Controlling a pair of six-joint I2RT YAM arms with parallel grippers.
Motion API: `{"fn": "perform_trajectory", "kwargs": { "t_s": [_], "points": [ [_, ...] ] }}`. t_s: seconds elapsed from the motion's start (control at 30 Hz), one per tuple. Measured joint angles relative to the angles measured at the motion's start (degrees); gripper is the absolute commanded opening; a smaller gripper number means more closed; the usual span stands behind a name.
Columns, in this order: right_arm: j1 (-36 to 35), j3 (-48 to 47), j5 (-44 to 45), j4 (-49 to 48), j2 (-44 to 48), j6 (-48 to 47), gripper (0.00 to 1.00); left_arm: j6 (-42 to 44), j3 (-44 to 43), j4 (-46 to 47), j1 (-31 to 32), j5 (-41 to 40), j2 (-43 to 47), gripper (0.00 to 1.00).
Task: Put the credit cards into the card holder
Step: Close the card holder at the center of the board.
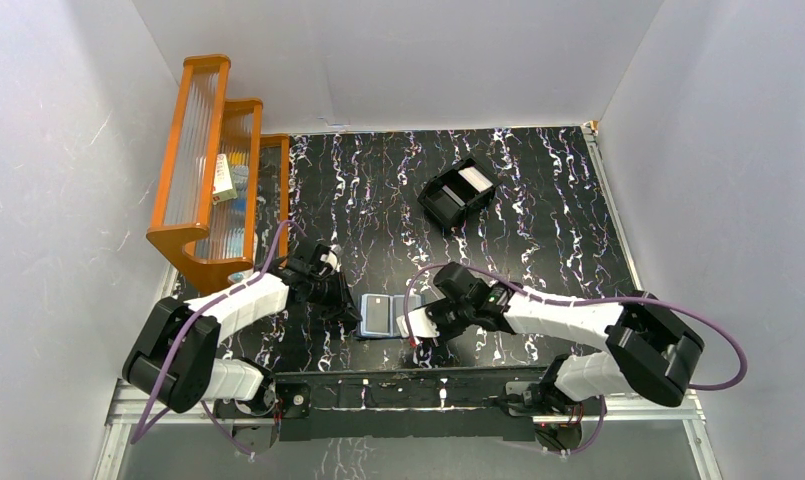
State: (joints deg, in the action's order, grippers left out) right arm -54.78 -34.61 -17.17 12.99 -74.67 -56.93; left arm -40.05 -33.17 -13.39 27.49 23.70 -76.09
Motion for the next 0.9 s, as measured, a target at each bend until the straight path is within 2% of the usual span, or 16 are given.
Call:
{"fn": "perform_trajectory", "kwargs": {
  "t_s": [0.37, 0.47, 0.63, 0.9],
  "points": [
    [-3.02, 1.11, 5.09, -6.69, -2.95, -2.10, 0.42, -0.02, 1.03, 1.01, -0.07, 0.96, 0.00, 0.00],
    [-3.54, 0.94, 6.64, -7.41, -3.61, -3.08, 0.30, -0.02, 1.03, 0.98, -0.35, 0.85, 0.00, 0.00],
    [-3.96, 0.50, 9.94, -8.39, -5.09, -3.32, 0.00, -0.04, 1.03, 0.90, -0.66, 0.17, 0.00, 0.00],
    [-4.17, 1.62, 14.80, -13.60, -5.68, 2.73, 0.00, -0.37, 1.03, -0.17, -0.63, -0.94, 0.28, 0.00]
  ]
}}
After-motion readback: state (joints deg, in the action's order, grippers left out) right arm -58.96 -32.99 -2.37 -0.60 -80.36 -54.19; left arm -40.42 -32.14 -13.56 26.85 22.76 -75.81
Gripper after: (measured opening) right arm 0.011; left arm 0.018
